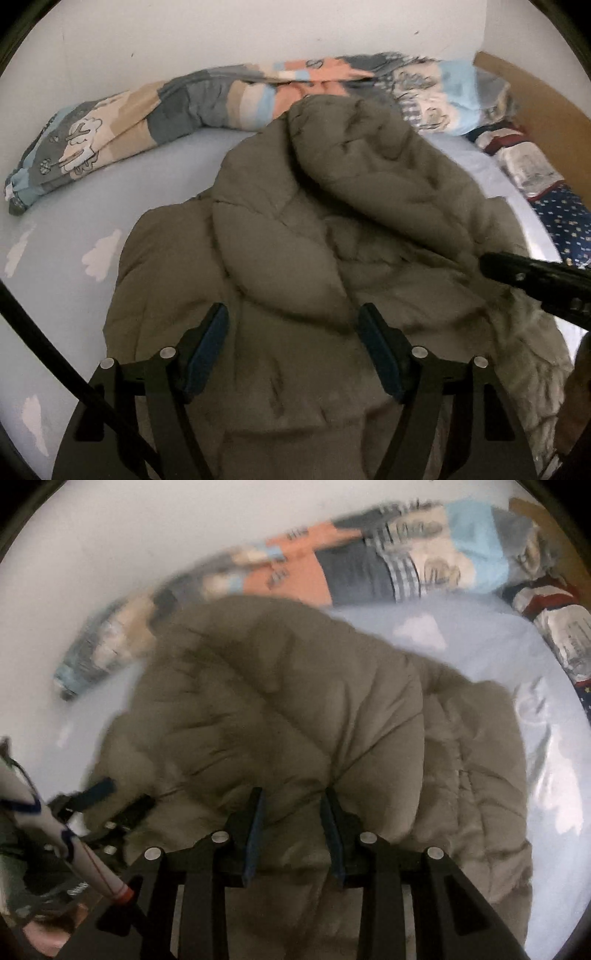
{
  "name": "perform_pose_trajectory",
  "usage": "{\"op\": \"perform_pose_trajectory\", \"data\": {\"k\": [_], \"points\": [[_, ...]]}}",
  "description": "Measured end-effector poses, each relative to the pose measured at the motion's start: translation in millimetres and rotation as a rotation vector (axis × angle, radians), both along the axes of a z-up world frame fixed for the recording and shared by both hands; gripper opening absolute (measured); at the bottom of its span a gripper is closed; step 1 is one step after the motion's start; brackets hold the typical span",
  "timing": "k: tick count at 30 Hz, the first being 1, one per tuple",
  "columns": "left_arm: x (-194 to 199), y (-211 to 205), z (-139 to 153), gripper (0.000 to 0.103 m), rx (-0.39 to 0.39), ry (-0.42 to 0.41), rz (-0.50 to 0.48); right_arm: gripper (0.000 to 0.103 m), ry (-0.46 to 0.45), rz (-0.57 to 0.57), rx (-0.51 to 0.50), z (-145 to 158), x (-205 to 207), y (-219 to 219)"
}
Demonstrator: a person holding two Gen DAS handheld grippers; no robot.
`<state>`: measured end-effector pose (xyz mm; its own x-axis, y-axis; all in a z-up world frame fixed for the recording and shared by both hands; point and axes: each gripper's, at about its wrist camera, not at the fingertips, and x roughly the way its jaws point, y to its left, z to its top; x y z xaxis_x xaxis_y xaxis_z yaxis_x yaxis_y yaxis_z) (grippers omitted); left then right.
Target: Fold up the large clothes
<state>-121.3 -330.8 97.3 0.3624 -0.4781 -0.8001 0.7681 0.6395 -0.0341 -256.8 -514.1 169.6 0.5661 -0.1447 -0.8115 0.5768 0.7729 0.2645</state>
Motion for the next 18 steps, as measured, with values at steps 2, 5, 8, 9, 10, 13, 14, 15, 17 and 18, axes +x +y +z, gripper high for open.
{"op": "perform_pose_trajectory", "data": {"k": [2,5,8,9,10,13,14,15,17,18], "points": [[-4.2,-3.4,-12.5,0.072,0.071,0.035,0.004,0.038,0.01,-0.017,0.006,-2.5,-6.7,8.9],[-17.3,-6.2,-14.1,0.072,0.148,0.007,0.0,0.038,0.133,0.003,-0.004,-31.3,1.4,19.5],[-35.4,13.7,9.2,0.072,0.103,0.029,-0.024,0.037,0.136,-0.002,-0.031,-12.3,-4.8,34.6],[-41.7,22.6,16.7,0.072,0.089,0.021,-0.021,0.037,0.1,0.01,-0.023,3.4,-12.3,43.5],[-51.8,35.8,25.8,0.072,0.06,0.018,-0.025,0.037,0.079,0.013,-0.028,12.7,-18.4,52.8],[-76.7,76.0,37.5,0.072,0.022,0.036,-0.035,0.038,0.0,0.021,-0.016,43.6,-57.6,82.8],[-82.9,82.7,39.0,0.072,0.022,0.044,-0.034,0.039,-0.011,0.019,-0.004,45.4,-69.6,90.3],[-95.1,98.1,39.1,0.072,0.021,0.056,-0.033,0.039,-0.013,0.017,0.0,44.6,-82.5,98.1],[-115.4,122.3,37.5,0.072,0.027,0.061,-0.027,0.039,-0.01,0.026,0.007,41.4,-109.9,125.6],[-128.4,135.4,35.4,0.072,0.039,0.062,-0.021,0.039,-0.01,0.023,0.015,41.2,-120.5,141.4]]}}
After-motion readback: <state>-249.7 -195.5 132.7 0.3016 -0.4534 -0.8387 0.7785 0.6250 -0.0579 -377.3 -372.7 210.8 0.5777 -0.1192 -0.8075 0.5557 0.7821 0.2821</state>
